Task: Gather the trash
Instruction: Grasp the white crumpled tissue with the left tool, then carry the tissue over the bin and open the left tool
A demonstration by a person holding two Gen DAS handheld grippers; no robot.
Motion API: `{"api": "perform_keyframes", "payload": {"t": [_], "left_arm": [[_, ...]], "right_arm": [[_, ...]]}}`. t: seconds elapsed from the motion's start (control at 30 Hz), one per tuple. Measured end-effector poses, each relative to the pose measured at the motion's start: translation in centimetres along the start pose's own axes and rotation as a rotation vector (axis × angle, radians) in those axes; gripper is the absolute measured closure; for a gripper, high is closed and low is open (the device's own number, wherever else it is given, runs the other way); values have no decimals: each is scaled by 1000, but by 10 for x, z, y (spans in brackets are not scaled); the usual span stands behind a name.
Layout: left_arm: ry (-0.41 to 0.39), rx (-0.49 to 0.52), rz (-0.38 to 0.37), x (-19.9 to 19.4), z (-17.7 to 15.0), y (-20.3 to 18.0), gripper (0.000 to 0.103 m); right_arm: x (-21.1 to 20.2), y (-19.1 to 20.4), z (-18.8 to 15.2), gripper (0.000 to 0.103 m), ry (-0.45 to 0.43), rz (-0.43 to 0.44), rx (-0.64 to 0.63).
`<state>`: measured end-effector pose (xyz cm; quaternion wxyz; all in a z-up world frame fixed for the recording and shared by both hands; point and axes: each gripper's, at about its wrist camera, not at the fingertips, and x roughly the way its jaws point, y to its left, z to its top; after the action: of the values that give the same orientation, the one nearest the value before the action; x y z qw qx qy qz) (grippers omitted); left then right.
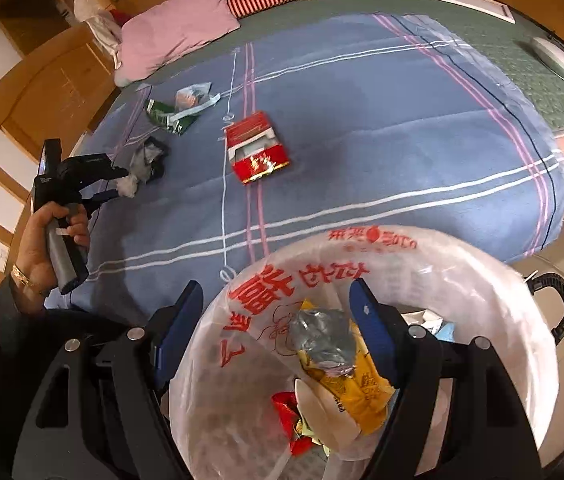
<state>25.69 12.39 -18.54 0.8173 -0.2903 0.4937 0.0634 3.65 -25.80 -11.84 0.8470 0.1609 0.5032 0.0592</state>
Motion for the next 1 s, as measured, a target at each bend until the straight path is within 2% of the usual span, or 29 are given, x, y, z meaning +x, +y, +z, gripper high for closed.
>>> {"api": "perform_keyframes", "payload": {"t": [0.07, 0.13, 0.2, 0.27, 0.4, 0.47, 0.53, 0.63, 0.77, 0.87, 0.93, 0.97, 1.0], "left_arm": [[-2, 16, -1, -1, -1, 0, 65], [-18, 75, 26, -4, -5, -7, 72], [-25, 107, 16, -4, -6, -11, 93], [-48, 120, -10, -10, -7, -15, 98], [-162, 139, -114, -47, -14, -17, 99], [-194, 167, -159, -64, -24, -23, 100], [-196, 233, -237, -85, -51, -33, 100], [-131, 381, -354, -105, -102, -55, 100], [24, 582, -490, -121, -164, -88, 100], [140, 805, -559, -125, -216, -117, 99], [245, 877, -612, -121, -243, -123, 99], [298, 895, -636, -116, -251, -125, 93], [356, 906, -653, -110, -256, -127, 74]], "right_arm": [[1, 0, -2, 29, 2, -1, 6], [1, -2, -2, 29, 2, 1, 19], [0, -4, -2, 29, -5, -3, 28], [-3, -4, 0, 29, -18, -11, 28], [-9, -3, 1, 29, -46, -32, 16], [-13, -4, 2, 29, -66, -41, 15], [-20, -9, 3, 29, -94, -45, 23], [-27, -17, 5, 29, -114, -53, 46], [-39, -28, 8, 29, -143, -76, 71], [-48, -35, 9, 29, -170, -103, 80], [-52, -39, 9, 29, -181, -112, 87], [-54, -41, 9, 29, -185, -113, 93], [-56, -44, 9, 29, -188, -113, 100]]}}
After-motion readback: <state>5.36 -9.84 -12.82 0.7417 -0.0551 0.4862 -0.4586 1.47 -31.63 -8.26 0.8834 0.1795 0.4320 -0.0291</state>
